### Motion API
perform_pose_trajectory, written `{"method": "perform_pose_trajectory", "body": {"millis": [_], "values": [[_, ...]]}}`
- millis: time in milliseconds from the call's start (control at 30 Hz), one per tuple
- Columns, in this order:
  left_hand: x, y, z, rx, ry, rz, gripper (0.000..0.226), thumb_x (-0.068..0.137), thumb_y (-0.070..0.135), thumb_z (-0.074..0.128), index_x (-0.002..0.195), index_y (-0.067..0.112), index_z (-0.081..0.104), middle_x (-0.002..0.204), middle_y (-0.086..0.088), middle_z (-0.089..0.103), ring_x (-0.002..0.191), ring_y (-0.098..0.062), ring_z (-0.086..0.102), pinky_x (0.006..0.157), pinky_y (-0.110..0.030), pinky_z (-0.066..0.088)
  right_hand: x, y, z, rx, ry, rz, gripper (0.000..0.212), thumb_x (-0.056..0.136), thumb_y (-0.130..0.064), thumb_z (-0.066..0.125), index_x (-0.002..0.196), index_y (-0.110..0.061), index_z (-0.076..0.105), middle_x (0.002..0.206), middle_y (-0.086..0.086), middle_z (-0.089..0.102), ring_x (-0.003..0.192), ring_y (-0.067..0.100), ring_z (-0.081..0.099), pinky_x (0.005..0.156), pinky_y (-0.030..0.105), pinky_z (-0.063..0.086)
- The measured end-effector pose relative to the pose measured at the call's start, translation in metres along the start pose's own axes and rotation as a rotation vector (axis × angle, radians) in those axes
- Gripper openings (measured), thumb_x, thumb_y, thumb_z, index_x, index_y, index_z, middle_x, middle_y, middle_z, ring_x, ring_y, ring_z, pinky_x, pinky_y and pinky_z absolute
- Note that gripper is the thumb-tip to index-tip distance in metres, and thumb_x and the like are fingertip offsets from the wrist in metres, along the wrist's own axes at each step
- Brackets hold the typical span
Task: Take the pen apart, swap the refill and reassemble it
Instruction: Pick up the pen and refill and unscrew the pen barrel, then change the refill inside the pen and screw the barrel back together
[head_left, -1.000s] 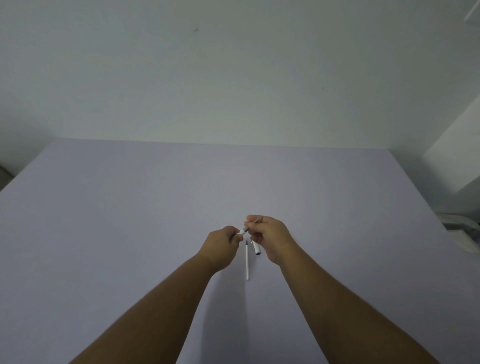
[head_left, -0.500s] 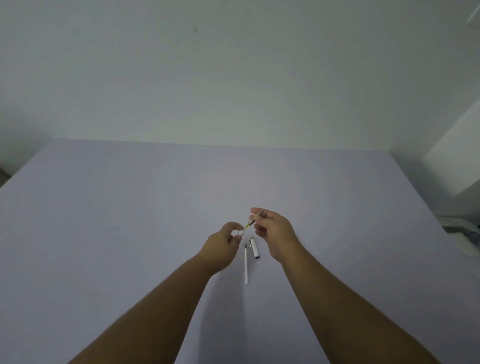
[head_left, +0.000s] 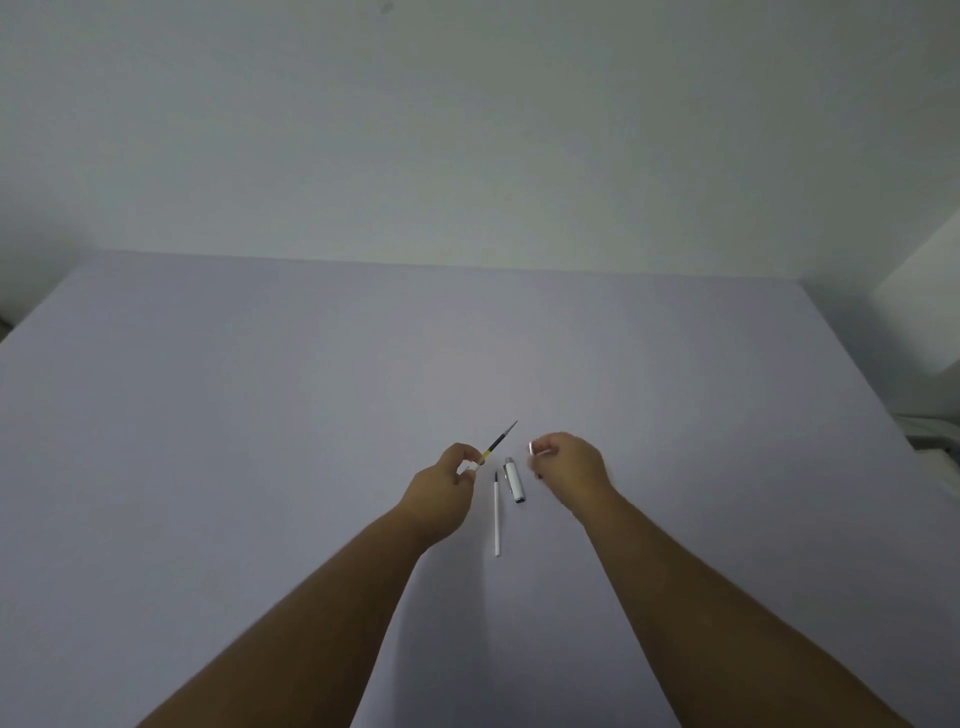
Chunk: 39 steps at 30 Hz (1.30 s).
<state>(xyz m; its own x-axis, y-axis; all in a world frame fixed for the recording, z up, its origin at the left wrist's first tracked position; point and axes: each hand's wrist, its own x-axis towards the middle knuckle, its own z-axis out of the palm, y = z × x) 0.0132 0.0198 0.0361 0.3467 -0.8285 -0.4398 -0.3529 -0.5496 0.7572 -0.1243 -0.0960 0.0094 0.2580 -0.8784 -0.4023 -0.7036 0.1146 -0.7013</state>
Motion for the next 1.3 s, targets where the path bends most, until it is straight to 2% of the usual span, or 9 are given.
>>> {"method": "perform_pose_trajectory", "body": {"millis": [67, 200, 533, 867, 933, 1000, 1100, 1200, 1300], "values": [[0.002, -0.003, 0.004, 0.002, -0.010, -0.009, 0.024, 0.099, 0.019, 0.032, 0.110, 0.028, 0.052, 0.080, -0.011, 0.049, 0.061, -0.019, 0.040, 0.056, -0.025, 0.039, 0.000, 0.011, 0.008, -0.232, -0.034, -0.061, 0.027, 0.088, -0.013, 0.054, 0.111, -0.013, 0.068, 0.112, 0.007, 0.069, 0.106, 0.025, 0.062, 0.084, 0.026, 0.046], [0.004, -0.007, 0.007, 0.020, -0.024, -0.008, 0.021, 0.100, 0.019, 0.033, 0.102, 0.034, 0.048, 0.079, -0.011, 0.049, 0.060, -0.018, 0.040, 0.054, -0.024, 0.039, 0.001, 0.021, 0.016, -0.396, -0.005, -0.090, 0.023, 0.089, -0.012, 0.051, 0.108, -0.011, 0.065, 0.112, 0.012, 0.065, 0.106, 0.029, 0.060, 0.086, 0.033, 0.047], [0.006, -0.011, 0.010, 0.033, -0.033, -0.003, 0.020, 0.100, 0.019, 0.034, 0.107, 0.030, 0.050, 0.074, -0.008, 0.049, 0.058, -0.016, 0.040, 0.057, -0.025, 0.039, 0.001, 0.032, 0.020, -0.394, 0.021, -0.153, 0.019, 0.087, -0.016, 0.056, 0.101, -0.010, 0.068, 0.106, 0.011, 0.064, 0.099, 0.028, 0.061, 0.073, 0.027, 0.041], [0.003, -0.010, 0.010, 0.036, -0.038, -0.010, 0.023, 0.100, 0.021, 0.033, 0.114, 0.026, 0.051, 0.077, -0.010, 0.050, 0.064, -0.019, 0.043, 0.058, -0.025, 0.040, -0.002, 0.032, 0.015, -0.352, 0.031, -0.162, 0.025, 0.089, -0.016, 0.055, 0.110, -0.008, 0.067, 0.112, 0.013, 0.065, 0.106, 0.028, 0.059, 0.088, 0.031, 0.044], [0.002, -0.009, 0.010, 0.037, -0.034, -0.010, 0.023, 0.100, 0.021, 0.033, 0.114, 0.026, 0.051, 0.078, -0.011, 0.050, 0.065, -0.020, 0.043, 0.058, -0.025, 0.041, -0.005, 0.028, 0.011, -0.256, 0.074, -0.144, 0.026, 0.090, -0.015, 0.054, 0.110, -0.007, 0.068, 0.111, 0.011, 0.067, 0.106, 0.027, 0.060, 0.088, 0.029, 0.045], [0.002, -0.006, 0.009, 0.035, -0.030, -0.007, 0.024, 0.100, 0.021, 0.033, 0.115, 0.026, 0.051, 0.079, -0.010, 0.051, 0.066, -0.020, 0.044, 0.058, -0.025, 0.041, -0.007, 0.021, 0.005, -0.008, 0.095, -0.078, 0.022, 0.089, -0.014, 0.056, 0.106, -0.009, 0.070, 0.104, 0.007, 0.069, 0.094, 0.021, 0.062, 0.082, 0.025, 0.044], [0.002, 0.000, 0.010, 0.020, -0.030, 0.007, 0.024, 0.100, 0.022, 0.033, 0.116, 0.026, 0.051, 0.078, -0.010, 0.051, 0.062, -0.017, 0.043, 0.057, -0.024, 0.041, -0.012, 0.005, -0.003, 0.459, -0.110, 0.074, 0.009, 0.086, -0.015, 0.063, 0.090, -0.014, 0.071, 0.084, 0.003, 0.064, 0.062, 0.013, 0.051, 0.063, 0.024, 0.042], [0.002, 0.006, 0.013, 0.016, -0.029, 0.031, 0.024, 0.100, 0.022, 0.035, 0.118, 0.024, 0.051, 0.078, -0.009, 0.051, 0.061, -0.017, 0.043, 0.059, -0.026, 0.041, -0.016, -0.004, -0.003, 0.557, -0.271, 0.102, 0.009, 0.087, -0.013, 0.062, 0.088, -0.013, 0.071, 0.079, 0.010, 0.058, 0.051, 0.011, 0.043, 0.052, 0.025, 0.036], [0.001, 0.010, 0.015, 0.014, -0.029, 0.040, 0.025, 0.100, 0.023, 0.035, 0.119, 0.024, 0.051, 0.080, -0.010, 0.052, 0.068, -0.020, 0.046, 0.062, -0.027, 0.041, -0.016, -0.011, -0.003, 0.611, -0.277, 0.090, 0.009, 0.088, -0.011, 0.060, 0.087, -0.013, 0.069, 0.085, 0.010, 0.061, 0.059, 0.012, 0.047, 0.056, 0.023, 0.040]]}}
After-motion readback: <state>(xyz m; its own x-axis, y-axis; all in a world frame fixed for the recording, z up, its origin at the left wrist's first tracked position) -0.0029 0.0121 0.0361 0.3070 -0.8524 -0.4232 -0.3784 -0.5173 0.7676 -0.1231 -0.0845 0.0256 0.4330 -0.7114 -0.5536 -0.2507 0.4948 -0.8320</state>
